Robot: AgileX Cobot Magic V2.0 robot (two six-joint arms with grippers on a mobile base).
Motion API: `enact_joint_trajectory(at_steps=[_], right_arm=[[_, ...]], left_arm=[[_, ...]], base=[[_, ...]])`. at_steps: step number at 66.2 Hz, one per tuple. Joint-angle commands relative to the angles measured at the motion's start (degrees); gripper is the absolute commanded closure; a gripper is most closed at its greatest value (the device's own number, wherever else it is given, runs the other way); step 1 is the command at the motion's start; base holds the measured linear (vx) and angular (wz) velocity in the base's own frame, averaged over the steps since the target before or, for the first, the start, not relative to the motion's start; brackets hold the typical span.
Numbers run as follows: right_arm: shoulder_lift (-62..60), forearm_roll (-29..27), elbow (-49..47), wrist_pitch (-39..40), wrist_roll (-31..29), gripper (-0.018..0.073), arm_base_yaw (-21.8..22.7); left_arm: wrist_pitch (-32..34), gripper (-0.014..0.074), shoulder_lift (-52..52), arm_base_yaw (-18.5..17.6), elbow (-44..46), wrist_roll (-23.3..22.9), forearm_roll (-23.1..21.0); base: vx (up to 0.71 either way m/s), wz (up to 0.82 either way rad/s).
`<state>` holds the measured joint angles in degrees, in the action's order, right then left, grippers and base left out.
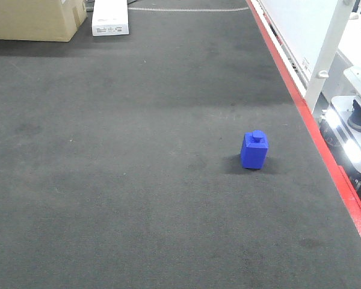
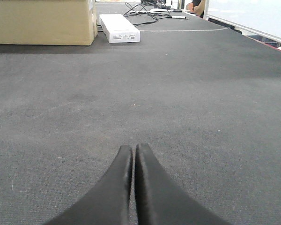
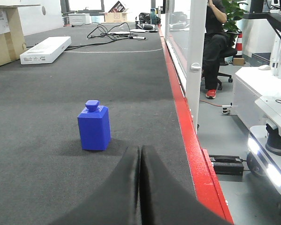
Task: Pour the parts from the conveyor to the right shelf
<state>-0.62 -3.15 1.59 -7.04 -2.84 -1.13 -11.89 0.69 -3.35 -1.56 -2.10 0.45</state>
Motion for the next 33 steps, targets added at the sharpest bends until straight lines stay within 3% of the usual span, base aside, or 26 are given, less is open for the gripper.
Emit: enact_joint_trajectory(at_steps=[1,33], right_arm=[[-0.7,0.4,0.5,4.3,-0.4,0.0567,0.0],[-0.7,0.4,0.5,4.3,-0.4,0.0567,0.0]], left_arm=[[4.1,0.0603,0.7,-0.3,1.1,-0.5,-0.5],[4.1,0.0603,0.7,-0.3,1.1,-0.5,-0.5]], base=[[0.00,0.00],[0.00,0.00]])
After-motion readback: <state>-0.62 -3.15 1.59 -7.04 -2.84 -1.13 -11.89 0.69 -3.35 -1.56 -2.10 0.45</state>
